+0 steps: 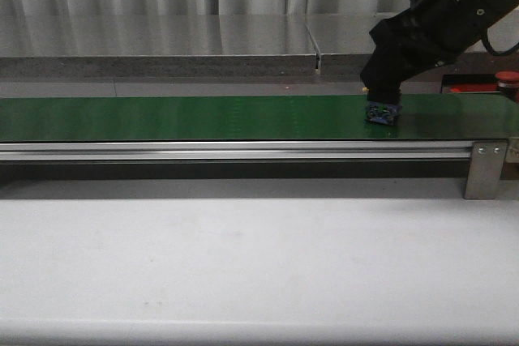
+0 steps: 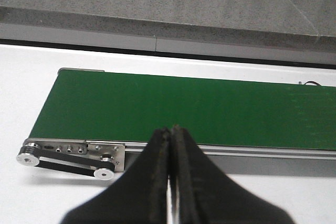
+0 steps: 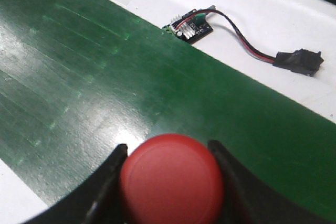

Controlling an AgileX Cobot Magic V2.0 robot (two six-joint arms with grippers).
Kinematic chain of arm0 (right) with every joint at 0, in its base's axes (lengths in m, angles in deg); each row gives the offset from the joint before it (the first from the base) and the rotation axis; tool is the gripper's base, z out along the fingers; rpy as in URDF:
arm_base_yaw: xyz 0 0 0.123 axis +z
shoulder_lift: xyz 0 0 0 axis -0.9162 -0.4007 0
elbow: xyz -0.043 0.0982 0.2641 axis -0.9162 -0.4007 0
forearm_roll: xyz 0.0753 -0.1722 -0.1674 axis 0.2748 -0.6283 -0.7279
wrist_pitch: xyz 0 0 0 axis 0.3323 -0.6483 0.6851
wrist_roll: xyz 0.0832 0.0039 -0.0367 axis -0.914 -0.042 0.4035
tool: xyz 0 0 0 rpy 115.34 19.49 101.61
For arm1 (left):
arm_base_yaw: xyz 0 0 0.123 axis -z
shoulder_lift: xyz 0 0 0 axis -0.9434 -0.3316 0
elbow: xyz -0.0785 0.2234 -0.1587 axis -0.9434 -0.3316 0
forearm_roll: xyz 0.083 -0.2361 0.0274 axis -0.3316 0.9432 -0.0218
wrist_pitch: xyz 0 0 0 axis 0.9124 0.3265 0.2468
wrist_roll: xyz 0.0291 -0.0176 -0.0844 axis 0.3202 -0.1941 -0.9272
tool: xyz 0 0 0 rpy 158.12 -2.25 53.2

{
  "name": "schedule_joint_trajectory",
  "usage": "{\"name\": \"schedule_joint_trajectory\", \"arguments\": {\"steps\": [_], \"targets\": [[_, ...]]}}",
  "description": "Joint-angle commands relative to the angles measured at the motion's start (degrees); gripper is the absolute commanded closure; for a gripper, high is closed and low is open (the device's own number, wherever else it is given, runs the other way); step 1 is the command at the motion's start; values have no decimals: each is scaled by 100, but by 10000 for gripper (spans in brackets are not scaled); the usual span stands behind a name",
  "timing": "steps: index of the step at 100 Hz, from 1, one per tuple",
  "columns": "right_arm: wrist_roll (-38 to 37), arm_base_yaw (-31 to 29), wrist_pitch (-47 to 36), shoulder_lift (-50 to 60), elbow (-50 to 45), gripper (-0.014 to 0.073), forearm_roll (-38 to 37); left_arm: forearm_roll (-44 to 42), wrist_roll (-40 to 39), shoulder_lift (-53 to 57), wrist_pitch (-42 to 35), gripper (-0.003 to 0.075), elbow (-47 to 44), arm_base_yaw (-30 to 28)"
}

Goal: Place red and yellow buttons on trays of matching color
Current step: 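Carry the red button into the red tray and release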

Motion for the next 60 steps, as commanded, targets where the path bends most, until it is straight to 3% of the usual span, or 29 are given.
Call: {"name": "schedule_joint_trajectory", "arguments": {"steps": [1, 33, 60], "targets": [[49, -110, -161, 442, 205, 467, 213, 118, 3, 4, -407, 739, 162, 34], [-1038, -1715, 891, 614, 1480, 467, 213, 118, 3, 4, -407, 739, 162, 34], [-1250, -2699, 928, 216, 2727, 467, -70, 118, 3, 4, -407, 739, 162, 34]]}}
